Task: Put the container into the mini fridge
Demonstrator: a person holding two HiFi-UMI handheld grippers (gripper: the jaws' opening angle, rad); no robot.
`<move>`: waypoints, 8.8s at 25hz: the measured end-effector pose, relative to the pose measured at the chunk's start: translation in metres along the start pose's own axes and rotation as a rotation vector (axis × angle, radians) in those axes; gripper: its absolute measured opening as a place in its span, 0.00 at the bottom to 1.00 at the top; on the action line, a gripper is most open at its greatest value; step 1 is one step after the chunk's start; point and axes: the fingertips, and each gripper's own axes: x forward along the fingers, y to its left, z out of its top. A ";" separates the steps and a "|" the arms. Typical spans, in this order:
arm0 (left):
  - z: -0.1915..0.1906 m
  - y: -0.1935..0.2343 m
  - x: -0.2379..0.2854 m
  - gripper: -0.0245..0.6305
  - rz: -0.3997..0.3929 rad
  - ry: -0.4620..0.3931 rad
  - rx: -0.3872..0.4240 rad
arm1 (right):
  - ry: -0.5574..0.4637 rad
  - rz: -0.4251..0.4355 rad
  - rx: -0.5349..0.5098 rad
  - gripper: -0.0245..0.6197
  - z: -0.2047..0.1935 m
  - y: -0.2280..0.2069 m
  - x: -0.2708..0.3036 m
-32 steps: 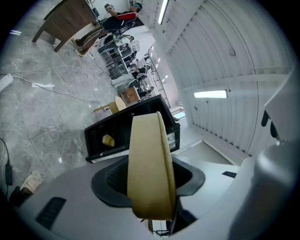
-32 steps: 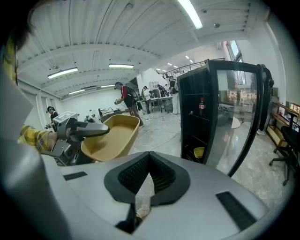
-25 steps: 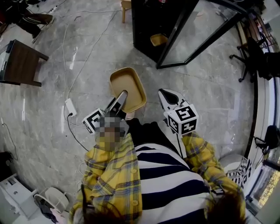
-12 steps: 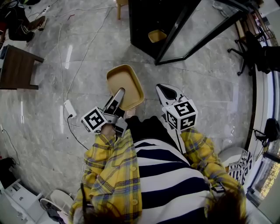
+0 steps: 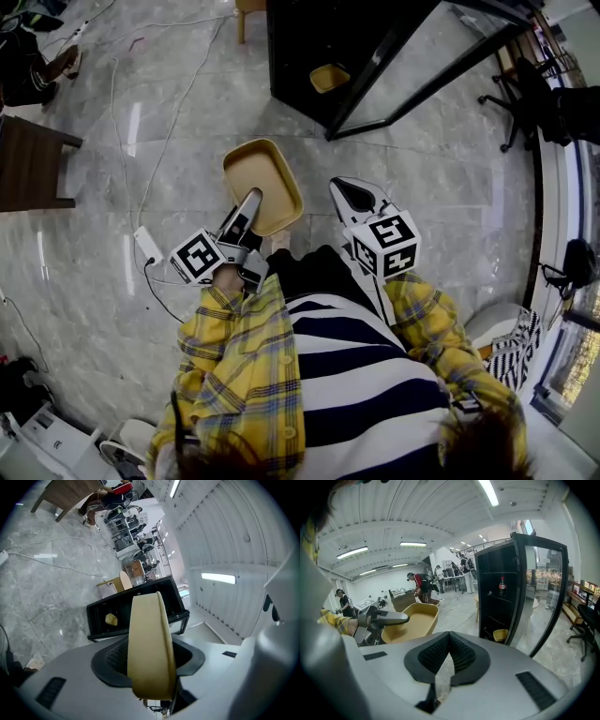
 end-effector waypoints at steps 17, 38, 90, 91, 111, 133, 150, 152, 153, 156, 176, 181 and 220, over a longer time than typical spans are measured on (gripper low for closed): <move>0.036 0.022 0.038 0.36 0.007 0.088 -0.002 | 0.017 -0.062 0.043 0.08 0.019 -0.012 0.037; 0.058 0.037 0.172 0.36 0.092 -0.039 0.002 | 0.077 0.091 -0.022 0.08 0.044 -0.117 0.105; 0.123 0.186 0.460 0.36 -0.009 0.025 -0.059 | 0.201 -0.212 0.068 0.08 0.032 -0.278 0.328; 0.123 0.188 0.466 0.36 -0.014 0.017 -0.065 | 0.199 -0.214 0.074 0.08 0.031 -0.280 0.330; 0.130 0.221 0.543 0.36 0.115 -0.030 -0.037 | 0.193 -0.231 0.106 0.08 0.004 -0.305 0.338; 0.137 0.231 0.578 0.37 0.195 0.078 0.038 | 0.172 -0.257 0.104 0.08 0.002 -0.296 0.329; 0.136 0.234 0.577 0.61 0.185 0.174 0.102 | 0.178 -0.270 0.109 0.08 0.002 -0.290 0.328; 0.137 0.236 0.572 0.61 0.185 0.177 0.115 | 0.179 -0.273 0.108 0.08 0.002 -0.290 0.328; 0.137 0.237 0.569 0.61 0.187 0.176 0.119 | 0.180 -0.275 0.107 0.08 0.002 -0.290 0.327; 0.139 0.237 0.560 0.61 0.184 0.173 0.125 | 0.180 -0.279 0.105 0.08 0.002 -0.289 0.326; 0.165 0.216 0.459 0.43 0.184 0.055 0.217 | 0.173 -0.284 0.056 0.08 0.017 -0.283 0.315; 0.174 0.206 0.426 0.24 0.201 0.031 0.316 | 0.167 -0.288 0.052 0.08 0.022 -0.282 0.311; 0.155 0.165 0.295 0.09 0.351 0.042 0.749 | 0.161 -0.291 0.065 0.08 0.028 -0.255 0.294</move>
